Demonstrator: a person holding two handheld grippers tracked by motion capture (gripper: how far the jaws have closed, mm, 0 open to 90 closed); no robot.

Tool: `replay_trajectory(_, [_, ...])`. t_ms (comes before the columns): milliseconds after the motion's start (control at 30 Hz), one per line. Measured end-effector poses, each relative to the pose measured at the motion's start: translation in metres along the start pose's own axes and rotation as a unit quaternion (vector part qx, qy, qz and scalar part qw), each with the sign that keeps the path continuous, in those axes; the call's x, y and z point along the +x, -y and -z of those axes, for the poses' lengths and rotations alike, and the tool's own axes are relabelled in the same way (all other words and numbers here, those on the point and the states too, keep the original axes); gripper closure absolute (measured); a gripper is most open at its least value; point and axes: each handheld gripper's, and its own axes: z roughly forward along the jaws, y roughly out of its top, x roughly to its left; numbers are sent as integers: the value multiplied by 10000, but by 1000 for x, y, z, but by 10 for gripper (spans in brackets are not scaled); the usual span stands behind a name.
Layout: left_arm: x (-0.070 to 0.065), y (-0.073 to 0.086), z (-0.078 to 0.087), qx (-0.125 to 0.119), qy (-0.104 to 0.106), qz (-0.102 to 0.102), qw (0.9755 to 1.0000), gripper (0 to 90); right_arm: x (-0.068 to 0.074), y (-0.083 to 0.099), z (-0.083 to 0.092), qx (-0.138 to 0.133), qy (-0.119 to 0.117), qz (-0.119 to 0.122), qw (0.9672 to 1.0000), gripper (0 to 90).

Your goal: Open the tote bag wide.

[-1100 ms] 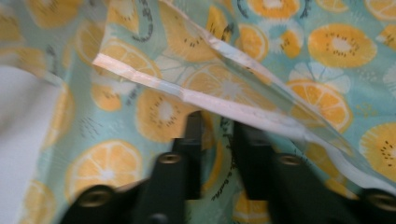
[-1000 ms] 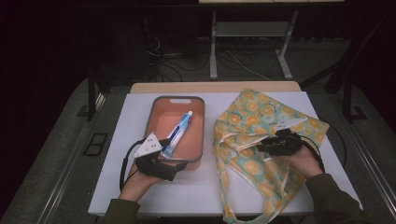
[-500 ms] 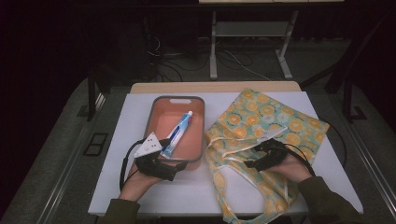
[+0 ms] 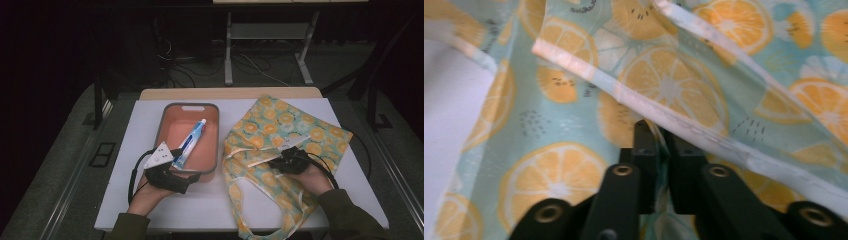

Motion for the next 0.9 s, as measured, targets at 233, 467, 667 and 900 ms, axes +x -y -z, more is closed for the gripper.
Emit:
replay_trajectory(233, [0, 0, 0, 0, 1, -1, 10000, 0, -18, -6, 21, -386, 310, -205, 9986, 885])
replay_trajectory(467, [0, 0, 0, 8, -4, -3, 10000, 0, -41, -20, 48, -1062, 338, -631, 9918, 885])
replay_trajectory(667, [2, -3, -1, 88, 74, 94, 9999, 0, -45, -17, 48, -1075, 233, -717, 9913, 884])
replay_trajectory(900, [6, -26, 1, 140, -12, 37, 9999, 0, -43, -17, 46, -1032, 189, -641, 9924, 884])
